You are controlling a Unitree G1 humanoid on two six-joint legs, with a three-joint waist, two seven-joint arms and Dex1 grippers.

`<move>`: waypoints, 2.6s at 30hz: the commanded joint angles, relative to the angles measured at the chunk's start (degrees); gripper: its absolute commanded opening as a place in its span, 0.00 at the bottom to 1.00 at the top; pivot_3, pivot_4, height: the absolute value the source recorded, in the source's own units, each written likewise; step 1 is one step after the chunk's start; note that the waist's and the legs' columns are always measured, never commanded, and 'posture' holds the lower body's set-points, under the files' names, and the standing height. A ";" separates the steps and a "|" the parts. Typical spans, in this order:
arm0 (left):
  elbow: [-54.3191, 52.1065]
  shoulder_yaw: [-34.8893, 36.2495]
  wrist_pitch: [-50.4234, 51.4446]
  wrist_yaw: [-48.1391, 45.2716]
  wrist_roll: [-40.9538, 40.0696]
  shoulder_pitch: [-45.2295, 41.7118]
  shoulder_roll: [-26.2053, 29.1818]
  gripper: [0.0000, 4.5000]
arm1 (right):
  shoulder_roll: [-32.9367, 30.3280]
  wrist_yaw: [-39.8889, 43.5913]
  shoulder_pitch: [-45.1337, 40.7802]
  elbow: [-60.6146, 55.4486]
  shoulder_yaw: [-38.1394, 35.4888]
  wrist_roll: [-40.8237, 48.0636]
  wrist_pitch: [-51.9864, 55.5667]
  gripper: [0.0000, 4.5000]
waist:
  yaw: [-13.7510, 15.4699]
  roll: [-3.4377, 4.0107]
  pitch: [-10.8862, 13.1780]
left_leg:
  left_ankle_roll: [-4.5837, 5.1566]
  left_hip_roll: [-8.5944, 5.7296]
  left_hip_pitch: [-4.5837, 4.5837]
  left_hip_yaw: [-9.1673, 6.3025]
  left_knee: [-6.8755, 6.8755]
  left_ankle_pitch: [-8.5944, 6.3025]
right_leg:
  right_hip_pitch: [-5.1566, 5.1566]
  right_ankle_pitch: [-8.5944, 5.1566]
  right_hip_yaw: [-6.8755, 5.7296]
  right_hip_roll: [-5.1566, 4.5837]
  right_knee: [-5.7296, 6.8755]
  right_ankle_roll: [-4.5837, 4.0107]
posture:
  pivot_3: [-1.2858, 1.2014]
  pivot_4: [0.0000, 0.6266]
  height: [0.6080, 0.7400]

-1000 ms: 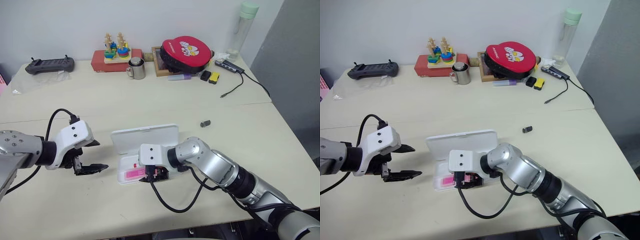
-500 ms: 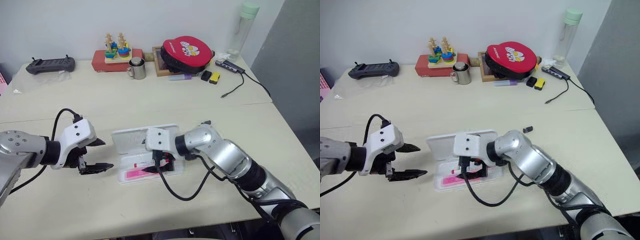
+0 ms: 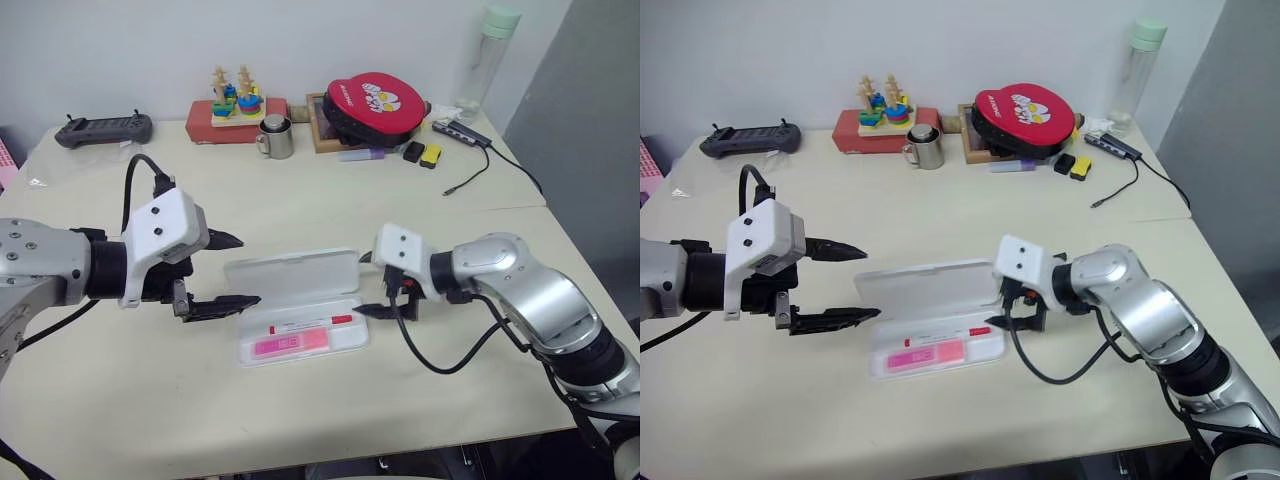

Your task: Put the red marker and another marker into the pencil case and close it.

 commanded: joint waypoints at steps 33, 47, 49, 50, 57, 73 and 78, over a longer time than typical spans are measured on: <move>-1.60 -5.29 6.92 13.08 -1.71 -9.97 -3.91 1.00 | 6.72 -8.77 -5.21 48.32 -8.76 -8.32 -22.68 0.80 | 0.19 -0.01 0.01 | 0.00 -0.01 -0.03 0.13 0.02 0.00 | -0.01 0.10 0.09 -0.02 0.00 -0.16 | 0.52 0.24 1.00; -1.67 -5.67 6.75 13.70 -2.19 -9.91 -3.96 1.00 | 7.06 -7.60 -2.94 41.44 -9.42 -7.47 -19.17 0.22 | 0.22 -0.01 0.01 | -0.01 -0.01 -0.03 0.14 0.02 0.00 | -0.01 0.10 0.09 -0.02 0.01 -0.16 | 0.52 0.24 1.00; -1.66 -5.68 6.82 13.81 -2.23 -9.93 -4.03 1.00 | 7.04 -7.42 -2.65 40.83 -9.25 -7.55 -19.10 0.11 | 0.22 -0.01 0.01 | 0.00 -0.01 -0.03 0.14 0.02 0.00 | -0.01 0.10 0.09 -0.02 0.00 -0.16 | 0.52 0.24 1.00; -1.69 -5.62 6.85 13.84 -2.25 -9.89 -4.03 1.00 | 7.00 -7.32 -2.58 40.37 -9.26 -7.53 -18.88 0.08 | 0.22 -0.01 0.01 | -0.01 -0.01 -0.03 0.14 0.02 0.00 | -0.01 0.10 0.09 -0.02 0.00 -0.16 | 0.52 0.24 1.00; -1.84 -4.90 6.85 13.61 -2.52 -9.09 -3.75 1.00 | 5.05 -4.74 -2.41 36.24 -9.47 -7.08 -16.91 0.06 | 0.22 -0.01 0.01 | -0.01 -0.01 -0.03 0.14 0.02 0.00 | -0.01 0.10 0.09 -0.02 0.01 -0.15 | 0.52 0.24 1.00; 0.35 -1.90 5.91 12.22 -4.05 -5.80 -4.10 1.00 | -4.45 1.72 2.10 23.08 -10.66 -5.10 -13.89 0.06 | 0.32 -0.01 0.01 | 0.00 -0.01 -0.03 0.14 0.02 0.00 | -0.01 0.09 0.08 -0.03 0.00 -0.15 | 0.52 0.24 1.00; 1.87 -2.20 4.79 11.84 -3.41 -5.29 -4.13 1.00 | -4.91 1.16 2.82 21.07 -10.92 -4.50 -13.84 0.06 | 0.24 -0.01 0.01 | 0.00 -0.01 -0.02 0.16 0.03 0.00 | 0.00 0.09 0.10 -0.03 0.01 -0.15 | 0.52 0.24 1.00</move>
